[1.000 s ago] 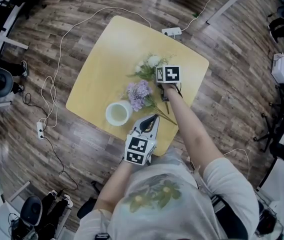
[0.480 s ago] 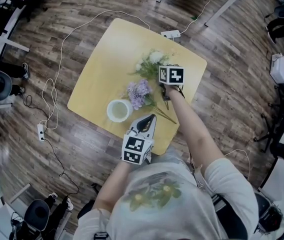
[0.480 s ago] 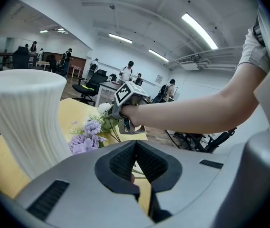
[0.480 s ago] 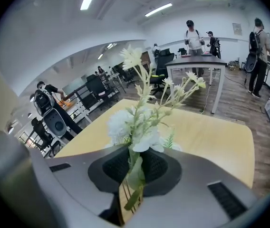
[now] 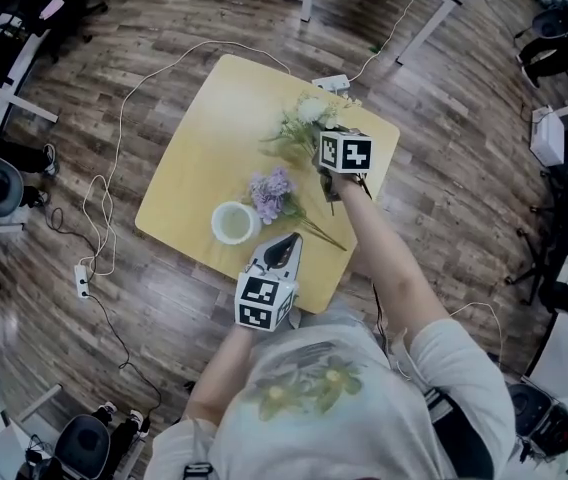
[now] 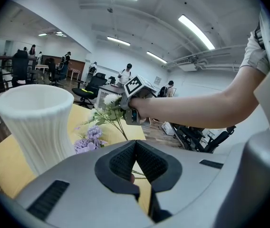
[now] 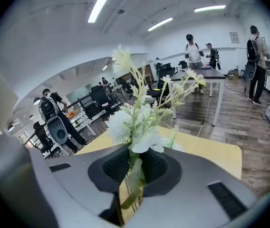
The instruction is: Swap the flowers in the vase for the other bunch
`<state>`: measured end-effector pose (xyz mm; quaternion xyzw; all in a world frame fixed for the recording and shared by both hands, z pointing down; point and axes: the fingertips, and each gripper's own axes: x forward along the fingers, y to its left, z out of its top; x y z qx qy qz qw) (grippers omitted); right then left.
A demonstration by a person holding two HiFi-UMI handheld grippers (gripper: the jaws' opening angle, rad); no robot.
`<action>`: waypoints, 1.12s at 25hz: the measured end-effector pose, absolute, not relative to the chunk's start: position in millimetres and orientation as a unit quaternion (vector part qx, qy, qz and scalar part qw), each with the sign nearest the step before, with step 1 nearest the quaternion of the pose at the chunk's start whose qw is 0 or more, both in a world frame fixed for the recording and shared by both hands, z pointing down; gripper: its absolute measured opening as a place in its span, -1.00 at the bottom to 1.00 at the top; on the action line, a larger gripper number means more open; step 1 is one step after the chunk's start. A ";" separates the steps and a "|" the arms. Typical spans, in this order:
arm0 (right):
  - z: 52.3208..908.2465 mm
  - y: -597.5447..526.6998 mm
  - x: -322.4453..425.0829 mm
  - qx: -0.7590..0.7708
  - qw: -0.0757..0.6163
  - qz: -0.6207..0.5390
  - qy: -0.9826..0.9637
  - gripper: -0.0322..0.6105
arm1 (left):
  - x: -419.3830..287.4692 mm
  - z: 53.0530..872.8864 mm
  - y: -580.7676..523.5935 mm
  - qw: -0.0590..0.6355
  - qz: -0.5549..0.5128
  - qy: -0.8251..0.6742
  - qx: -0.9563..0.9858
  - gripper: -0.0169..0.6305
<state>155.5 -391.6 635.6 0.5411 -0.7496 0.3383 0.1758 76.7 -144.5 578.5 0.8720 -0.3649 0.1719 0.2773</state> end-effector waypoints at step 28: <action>468.0 -271.7 116.3 0.476 0.081 0.242 -0.842 -0.67 | 18.1 487.6 -103.2 0.182 0.152 -0.419 0.877 -0.89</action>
